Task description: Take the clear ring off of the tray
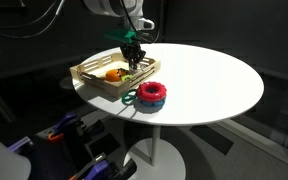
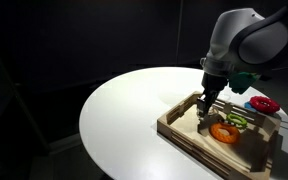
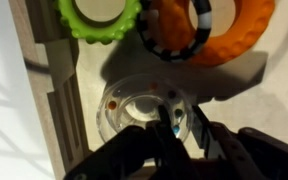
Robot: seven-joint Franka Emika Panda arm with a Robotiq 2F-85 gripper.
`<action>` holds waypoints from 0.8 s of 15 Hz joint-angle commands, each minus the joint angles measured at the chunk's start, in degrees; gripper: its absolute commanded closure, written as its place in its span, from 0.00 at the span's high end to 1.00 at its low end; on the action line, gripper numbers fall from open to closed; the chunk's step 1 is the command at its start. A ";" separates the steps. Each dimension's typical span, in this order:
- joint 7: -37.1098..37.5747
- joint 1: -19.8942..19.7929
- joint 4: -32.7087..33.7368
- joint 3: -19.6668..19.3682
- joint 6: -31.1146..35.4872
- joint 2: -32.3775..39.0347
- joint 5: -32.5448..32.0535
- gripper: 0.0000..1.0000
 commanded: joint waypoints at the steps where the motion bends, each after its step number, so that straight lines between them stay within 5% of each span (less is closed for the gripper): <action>1: -2.97 -1.14 1.45 1.33 -2.57 -2.66 4.77 0.09; 12: -2.05 -3.49 2.80 -3.39 -10.77 -9.12 2.32 0.09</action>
